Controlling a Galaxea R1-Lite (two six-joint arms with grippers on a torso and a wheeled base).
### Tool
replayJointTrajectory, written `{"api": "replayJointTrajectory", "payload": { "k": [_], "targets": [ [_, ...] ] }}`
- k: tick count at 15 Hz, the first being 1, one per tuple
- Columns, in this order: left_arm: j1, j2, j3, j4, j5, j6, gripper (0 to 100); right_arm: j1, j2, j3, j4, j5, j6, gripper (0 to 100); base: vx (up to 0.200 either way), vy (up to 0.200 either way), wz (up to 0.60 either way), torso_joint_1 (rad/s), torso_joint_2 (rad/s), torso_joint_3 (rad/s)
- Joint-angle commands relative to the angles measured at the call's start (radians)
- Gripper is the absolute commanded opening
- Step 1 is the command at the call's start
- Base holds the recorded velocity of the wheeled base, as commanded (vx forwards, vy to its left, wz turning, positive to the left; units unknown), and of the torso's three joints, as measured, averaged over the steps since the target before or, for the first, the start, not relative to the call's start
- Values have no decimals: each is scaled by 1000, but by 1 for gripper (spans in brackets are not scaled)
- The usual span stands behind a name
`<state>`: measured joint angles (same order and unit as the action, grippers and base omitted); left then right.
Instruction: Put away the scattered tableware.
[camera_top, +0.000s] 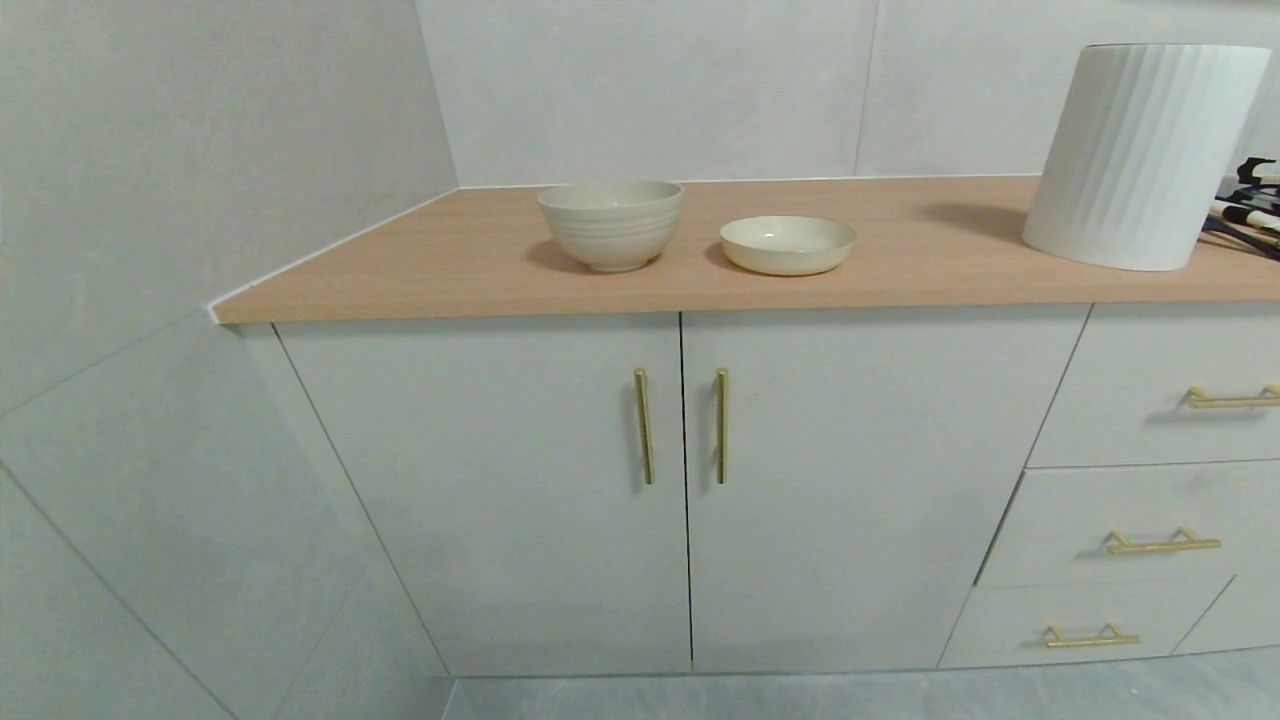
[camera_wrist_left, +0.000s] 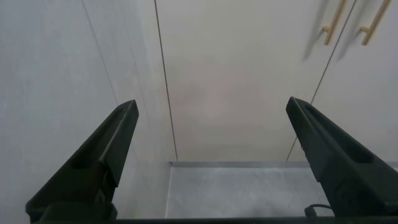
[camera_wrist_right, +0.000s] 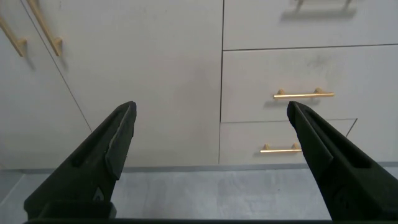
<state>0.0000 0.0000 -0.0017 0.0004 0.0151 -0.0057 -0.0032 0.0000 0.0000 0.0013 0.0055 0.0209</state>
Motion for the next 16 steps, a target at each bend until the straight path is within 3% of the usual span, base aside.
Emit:
{"api": "replayJointTrajectory", "payload": {
  "k": [1,6,9,12,13,14,16],
  "targets": [
    [0,0,0,0,0,0,100,0,0,0,0,1,1,100,0,0,0,0,0,0],
    [0,0,0,0,0,0,100,0,0,-6,-6,7,-10,100,0,0,0,0,0,0],
    [0,0,0,0,0,0,100,15,92,-236,60,186,90,100,0,0,0,0,0,0],
    [0,0,2,0,0,0,100,26,296,-252,86,493,59,100,0,0,0,0,0,0],
    [0,0,0,0,0,0,100,26,408,-288,83,553,59,100,0,0,0,0,0,0],
    [0,0,0,0,0,0,100,37,483,-322,83,568,59,100,0,0,0,0,0,0],
    [0,0,0,0,0,1,100,192,724,-448,82,567,62,100,0,0,0,0,0,0]
  ]
}}
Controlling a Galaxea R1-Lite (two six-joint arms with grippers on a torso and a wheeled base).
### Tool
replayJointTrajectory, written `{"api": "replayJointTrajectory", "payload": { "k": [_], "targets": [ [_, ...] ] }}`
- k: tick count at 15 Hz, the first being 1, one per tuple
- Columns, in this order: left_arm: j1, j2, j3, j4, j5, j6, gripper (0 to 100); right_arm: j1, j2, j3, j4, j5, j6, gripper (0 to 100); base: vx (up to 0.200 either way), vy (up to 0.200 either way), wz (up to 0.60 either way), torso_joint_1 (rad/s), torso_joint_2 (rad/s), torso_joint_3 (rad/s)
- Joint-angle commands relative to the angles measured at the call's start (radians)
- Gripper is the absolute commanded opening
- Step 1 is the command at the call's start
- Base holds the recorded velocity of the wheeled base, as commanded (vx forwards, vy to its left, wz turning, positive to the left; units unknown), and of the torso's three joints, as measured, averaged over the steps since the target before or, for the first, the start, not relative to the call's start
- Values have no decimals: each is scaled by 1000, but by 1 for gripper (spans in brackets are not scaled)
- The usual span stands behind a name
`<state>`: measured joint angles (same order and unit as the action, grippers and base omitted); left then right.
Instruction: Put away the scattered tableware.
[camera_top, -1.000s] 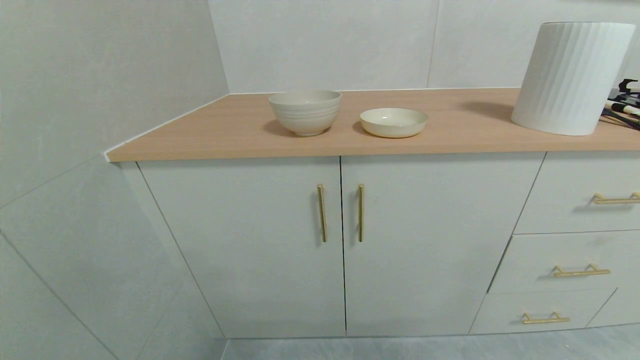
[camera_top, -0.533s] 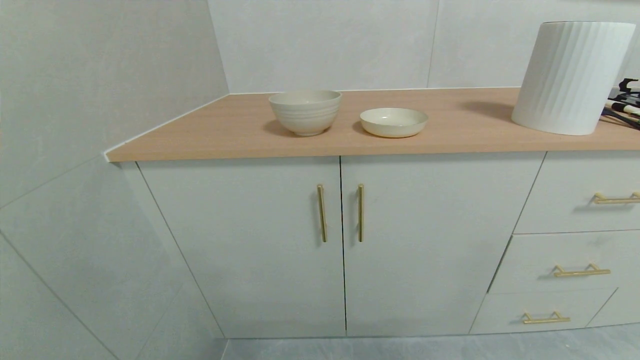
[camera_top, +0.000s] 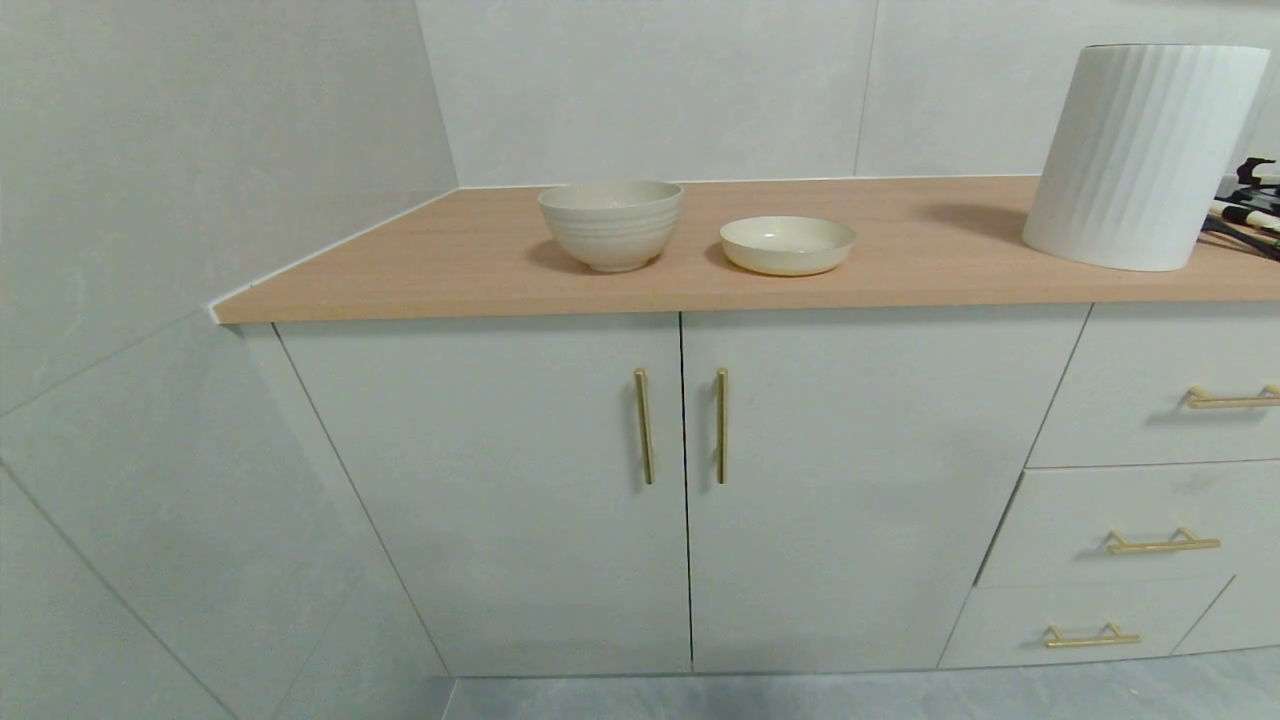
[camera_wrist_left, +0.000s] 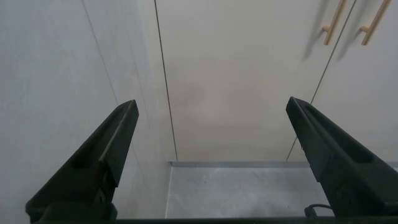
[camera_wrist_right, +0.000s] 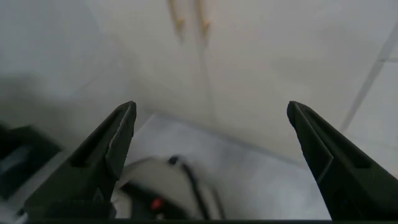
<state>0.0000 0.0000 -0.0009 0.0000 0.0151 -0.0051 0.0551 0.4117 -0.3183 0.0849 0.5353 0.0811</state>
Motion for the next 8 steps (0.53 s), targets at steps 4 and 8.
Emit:
{"api": "replayJointTrajectory", "payload": {
  "k": [4,8],
  "targets": [
    [0,0,1,0,0,1,100,327,645,-240,-149,-17,8,100,0,0,0,0,0,0],
    [0,0,-1,0,0,1,100,400,954,-340,-510,-26,97,100,0,0,0,0,0,0]
  ]
}}
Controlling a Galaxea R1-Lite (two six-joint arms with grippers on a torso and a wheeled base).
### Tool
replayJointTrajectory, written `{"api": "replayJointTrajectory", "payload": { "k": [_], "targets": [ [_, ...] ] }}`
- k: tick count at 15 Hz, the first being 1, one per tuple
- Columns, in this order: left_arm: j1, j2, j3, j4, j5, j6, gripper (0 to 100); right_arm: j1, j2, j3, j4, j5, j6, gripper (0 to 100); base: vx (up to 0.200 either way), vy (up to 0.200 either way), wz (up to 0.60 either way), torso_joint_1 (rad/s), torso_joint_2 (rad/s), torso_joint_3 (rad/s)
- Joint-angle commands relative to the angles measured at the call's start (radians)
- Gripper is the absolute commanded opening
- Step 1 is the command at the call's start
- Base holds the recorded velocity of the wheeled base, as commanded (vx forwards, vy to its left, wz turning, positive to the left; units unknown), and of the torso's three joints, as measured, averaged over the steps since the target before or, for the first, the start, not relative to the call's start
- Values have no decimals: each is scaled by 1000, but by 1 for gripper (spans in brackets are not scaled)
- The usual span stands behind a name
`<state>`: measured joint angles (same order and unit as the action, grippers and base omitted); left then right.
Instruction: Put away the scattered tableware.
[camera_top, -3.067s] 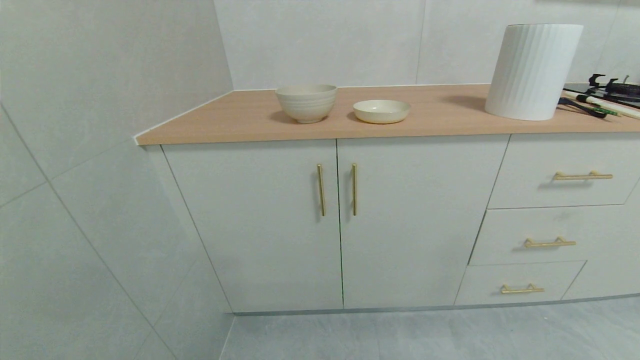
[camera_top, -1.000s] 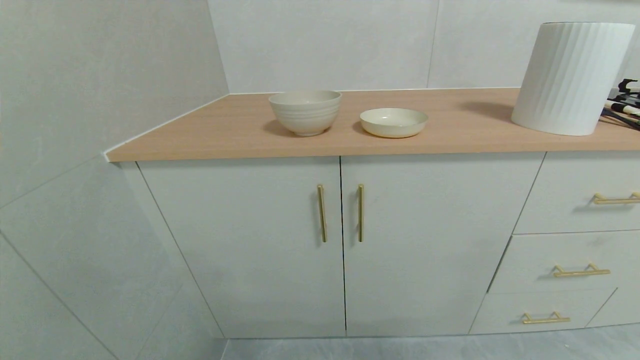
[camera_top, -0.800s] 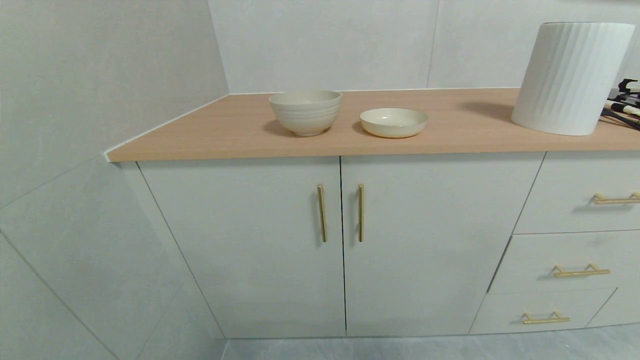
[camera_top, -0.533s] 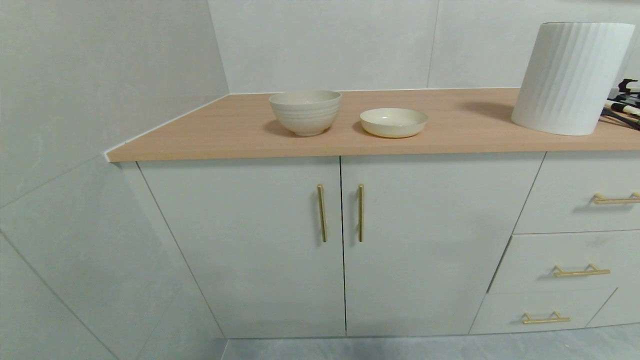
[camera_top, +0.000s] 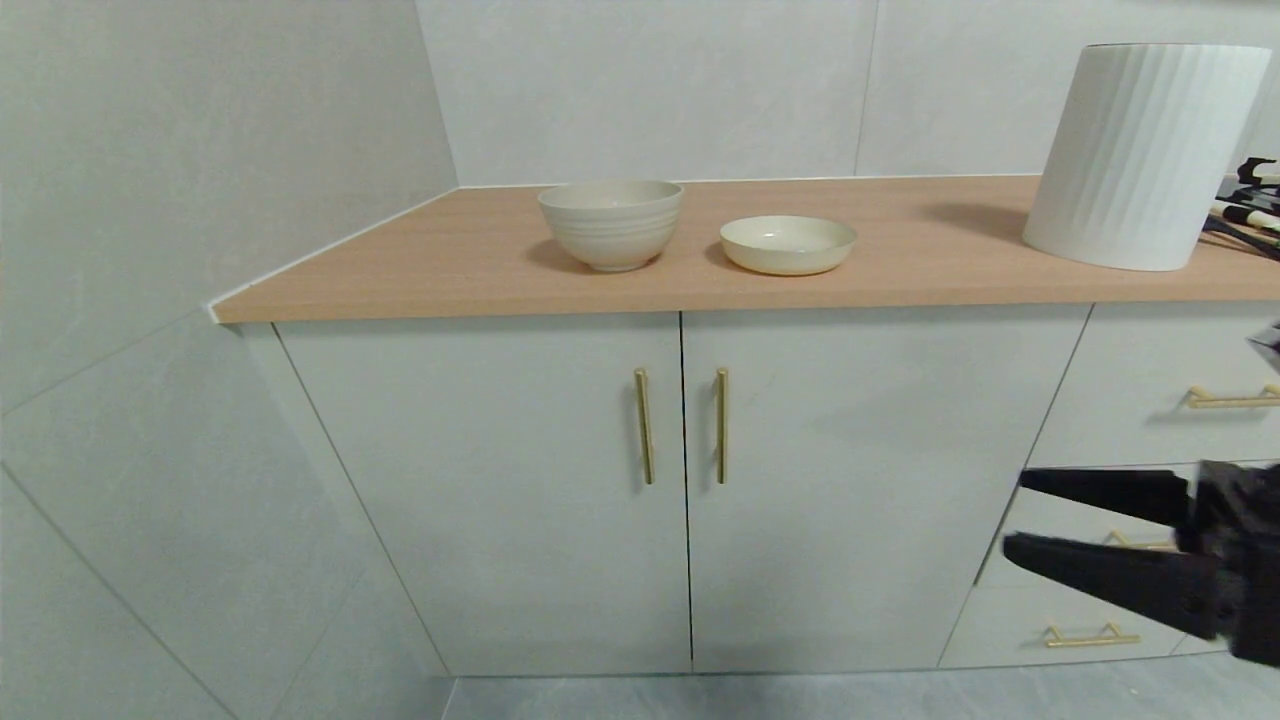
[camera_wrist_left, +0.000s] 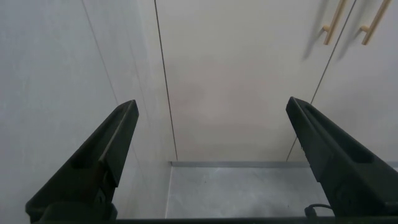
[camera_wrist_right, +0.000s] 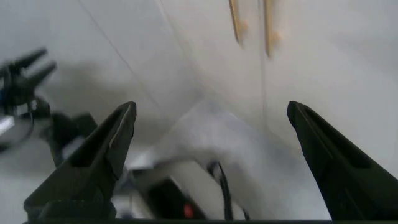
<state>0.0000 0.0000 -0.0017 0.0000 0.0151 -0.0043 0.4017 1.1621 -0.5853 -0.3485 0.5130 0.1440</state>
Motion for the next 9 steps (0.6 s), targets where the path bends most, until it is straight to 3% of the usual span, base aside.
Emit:
{"api": "replayJointTrajectory", "payload": {
  "k": [1,3,9],
  "targets": [
    [0,0,2,0,0,-2,100,54,203,-73,-76,-4,34,100,0,0,0,0,0,0],
    [0,0,2,0,0,0,100,128,346,-214,-78,-2,69,100,0,0,0,0,0,0],
    [0,0,2,0,0,-2,100,192,617,-320,-148,-10,78,100,0,0,0,0,0,0]
  ]
}}
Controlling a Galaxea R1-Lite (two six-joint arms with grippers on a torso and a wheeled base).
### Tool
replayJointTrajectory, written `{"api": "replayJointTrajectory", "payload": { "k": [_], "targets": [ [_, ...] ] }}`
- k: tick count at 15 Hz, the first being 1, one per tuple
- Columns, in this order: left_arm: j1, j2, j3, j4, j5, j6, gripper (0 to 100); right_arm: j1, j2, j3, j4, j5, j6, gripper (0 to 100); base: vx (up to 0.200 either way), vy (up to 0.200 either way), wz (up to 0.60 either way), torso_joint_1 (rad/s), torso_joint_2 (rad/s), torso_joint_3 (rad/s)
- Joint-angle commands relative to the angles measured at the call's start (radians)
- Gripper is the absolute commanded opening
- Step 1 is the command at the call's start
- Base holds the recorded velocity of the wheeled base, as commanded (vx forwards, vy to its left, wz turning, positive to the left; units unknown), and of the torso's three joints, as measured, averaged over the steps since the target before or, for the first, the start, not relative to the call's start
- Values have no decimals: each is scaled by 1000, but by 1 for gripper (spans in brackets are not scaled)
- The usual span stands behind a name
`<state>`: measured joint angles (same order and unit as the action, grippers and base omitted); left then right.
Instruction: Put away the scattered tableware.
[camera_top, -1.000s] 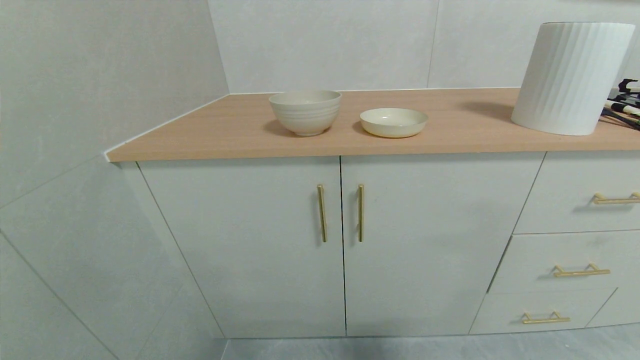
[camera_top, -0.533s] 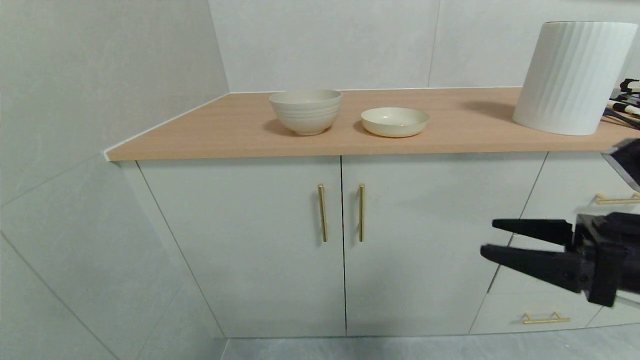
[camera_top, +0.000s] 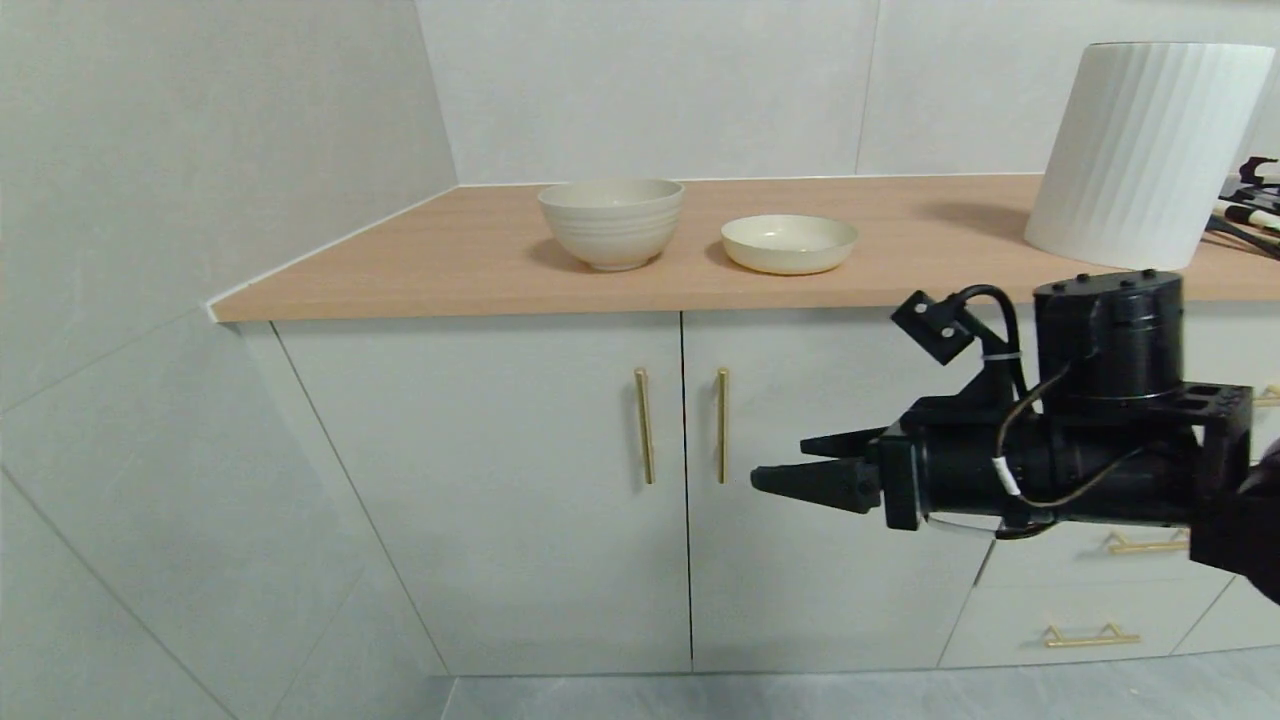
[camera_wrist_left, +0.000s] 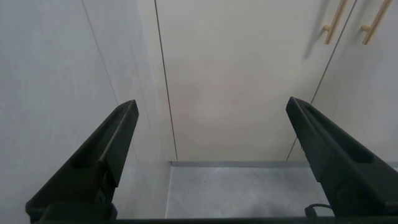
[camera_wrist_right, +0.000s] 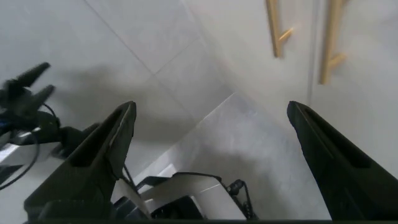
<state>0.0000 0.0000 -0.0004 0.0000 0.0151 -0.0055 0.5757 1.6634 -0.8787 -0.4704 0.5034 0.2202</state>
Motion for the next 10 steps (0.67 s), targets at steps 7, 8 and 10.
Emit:
{"api": "replayJointTrajectory", "payload": {
  "k": [7,8,10],
  "targets": [
    [0,0,-1,0,0,-1,100,9,288,-154,-171,-137,7,100,0,0,0,0,0,0],
    [0,0,-1,0,0,-1,100,1,299,-155,-172,-135,7,100,0,0,0,0,0,0],
    [0,0,-1,0,0,1,100,1,323,-175,-182,-137,27,100,0,0,0,0,0,0]
  ]
}}
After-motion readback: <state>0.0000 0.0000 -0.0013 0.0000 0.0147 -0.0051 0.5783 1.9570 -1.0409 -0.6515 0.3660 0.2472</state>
